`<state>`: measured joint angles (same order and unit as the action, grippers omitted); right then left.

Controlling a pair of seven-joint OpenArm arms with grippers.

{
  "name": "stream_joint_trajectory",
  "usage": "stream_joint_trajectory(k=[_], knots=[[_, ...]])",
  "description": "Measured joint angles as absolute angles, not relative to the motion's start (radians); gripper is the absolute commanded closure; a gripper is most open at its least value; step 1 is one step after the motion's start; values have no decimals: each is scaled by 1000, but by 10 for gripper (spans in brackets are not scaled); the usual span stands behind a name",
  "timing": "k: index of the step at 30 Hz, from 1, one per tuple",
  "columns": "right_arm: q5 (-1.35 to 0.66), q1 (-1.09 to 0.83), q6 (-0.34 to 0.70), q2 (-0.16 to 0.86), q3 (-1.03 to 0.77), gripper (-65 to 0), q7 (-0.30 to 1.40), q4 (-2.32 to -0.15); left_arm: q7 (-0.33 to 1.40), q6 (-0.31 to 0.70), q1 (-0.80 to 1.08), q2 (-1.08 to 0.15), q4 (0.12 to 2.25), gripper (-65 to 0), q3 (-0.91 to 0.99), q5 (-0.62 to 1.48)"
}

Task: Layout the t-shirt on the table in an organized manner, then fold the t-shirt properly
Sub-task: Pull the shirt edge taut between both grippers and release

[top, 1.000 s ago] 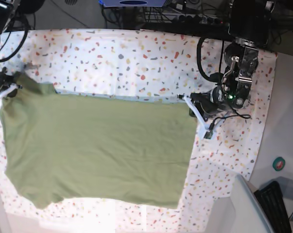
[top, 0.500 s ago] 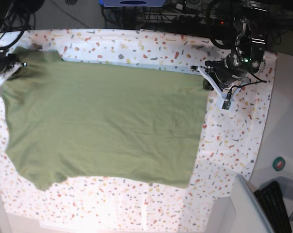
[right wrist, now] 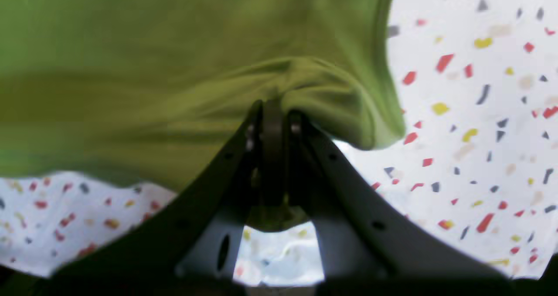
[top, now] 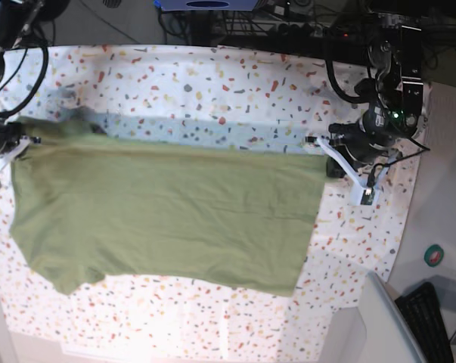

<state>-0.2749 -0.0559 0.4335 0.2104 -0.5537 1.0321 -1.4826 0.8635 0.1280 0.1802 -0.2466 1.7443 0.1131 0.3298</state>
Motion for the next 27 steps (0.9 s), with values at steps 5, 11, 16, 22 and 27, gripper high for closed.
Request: stream_joint_trajectory(k=[5, 11, 16, 22, 27], knots=[[-190, 57, 430, 209, -553, 0, 1031, -1344, 954, 128, 60, -226, 1623, 0, 113, 335], [-190, 144, 430, 232, -551, 0, 938, -1191, 954, 128, -21, -211, 1526, 0, 110, 336], [-186, 207, 430, 270, -491, 0, 926, -1069, 953, 128, -53, -203, 1485, 0, 115, 337], [-192, 231, 430, 275, -437, 0, 834, -1042, 950, 128, -87, -204, 1445, 0, 118, 329], [-188, 287, 429, 283, -437, 0, 818, -970, 870, 129, -97, -202, 1404, 0, 117, 334]])
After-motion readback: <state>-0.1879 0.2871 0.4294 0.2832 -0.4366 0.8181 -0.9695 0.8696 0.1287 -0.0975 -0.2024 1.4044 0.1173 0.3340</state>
